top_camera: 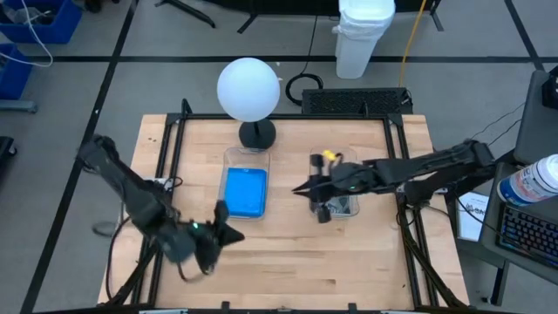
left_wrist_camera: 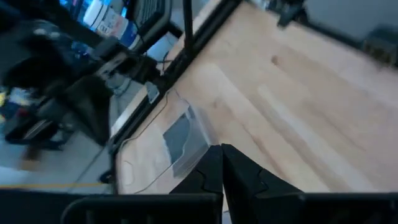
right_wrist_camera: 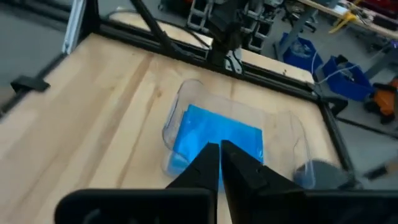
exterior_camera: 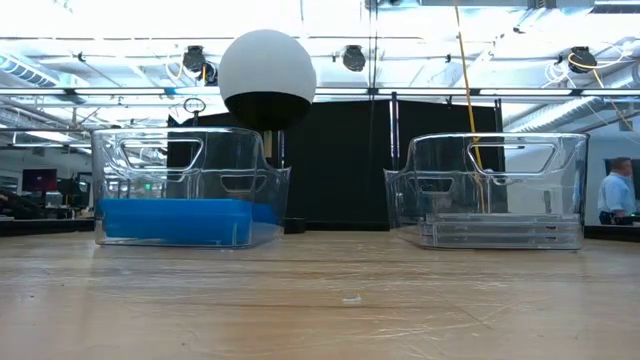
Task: Pick & place jewel cases by type
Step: Return to Home Position
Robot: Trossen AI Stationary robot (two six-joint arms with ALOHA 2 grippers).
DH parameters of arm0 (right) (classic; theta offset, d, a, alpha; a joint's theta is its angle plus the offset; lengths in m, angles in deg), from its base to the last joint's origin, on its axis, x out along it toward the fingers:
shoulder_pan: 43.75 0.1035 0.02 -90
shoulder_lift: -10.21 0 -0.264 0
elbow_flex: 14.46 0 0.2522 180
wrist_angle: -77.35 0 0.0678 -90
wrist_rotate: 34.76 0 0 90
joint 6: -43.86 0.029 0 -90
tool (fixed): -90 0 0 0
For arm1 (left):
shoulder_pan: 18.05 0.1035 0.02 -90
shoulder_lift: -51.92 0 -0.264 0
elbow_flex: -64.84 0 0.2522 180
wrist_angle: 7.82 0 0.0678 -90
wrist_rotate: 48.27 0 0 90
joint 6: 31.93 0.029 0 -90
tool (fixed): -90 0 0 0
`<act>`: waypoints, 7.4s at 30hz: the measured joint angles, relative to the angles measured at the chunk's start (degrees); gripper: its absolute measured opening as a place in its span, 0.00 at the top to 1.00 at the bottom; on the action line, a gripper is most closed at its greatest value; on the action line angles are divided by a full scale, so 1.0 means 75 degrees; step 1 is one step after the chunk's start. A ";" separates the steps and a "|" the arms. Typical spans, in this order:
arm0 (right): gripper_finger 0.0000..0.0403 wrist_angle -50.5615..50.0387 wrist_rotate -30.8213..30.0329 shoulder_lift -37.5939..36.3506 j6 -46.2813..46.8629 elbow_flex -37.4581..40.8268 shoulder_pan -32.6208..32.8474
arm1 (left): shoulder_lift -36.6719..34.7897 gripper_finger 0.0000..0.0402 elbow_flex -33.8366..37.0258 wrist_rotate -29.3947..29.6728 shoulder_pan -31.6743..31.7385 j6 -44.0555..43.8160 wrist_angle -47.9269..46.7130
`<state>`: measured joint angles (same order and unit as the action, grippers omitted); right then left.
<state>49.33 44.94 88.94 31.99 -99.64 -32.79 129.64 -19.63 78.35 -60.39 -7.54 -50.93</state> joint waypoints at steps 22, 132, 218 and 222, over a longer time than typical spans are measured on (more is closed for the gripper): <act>1.00 0.3839 -0.1206 -0.6089 0.1905 0.6615 0.1061 | -0.3540 0.99 0.1563 0.1583 -0.1112 -0.1462 0.0581; 1.00 0.4938 -0.1002 -0.8351 0.1607 0.9408 0.1040 | -0.6482 1.00 0.9349 -0.3719 0.2972 -0.1106 0.7589; 1.00 0.7642 -0.3411 -0.7107 -0.0629 0.9411 0.3538 | -1.0264 0.99 0.9326 -0.2340 0.2027 -0.0973 0.4333; 1.00 0.8015 -0.3839 -0.7306 -0.1132 0.9411 0.3281 | -1.0264 0.99 0.9331 -0.2849 0.2275 -0.1250 0.4282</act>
<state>109.44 16.15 34.14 23.50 -29.06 -8.18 52.65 50.35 56.99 -43.33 -16.91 -18.82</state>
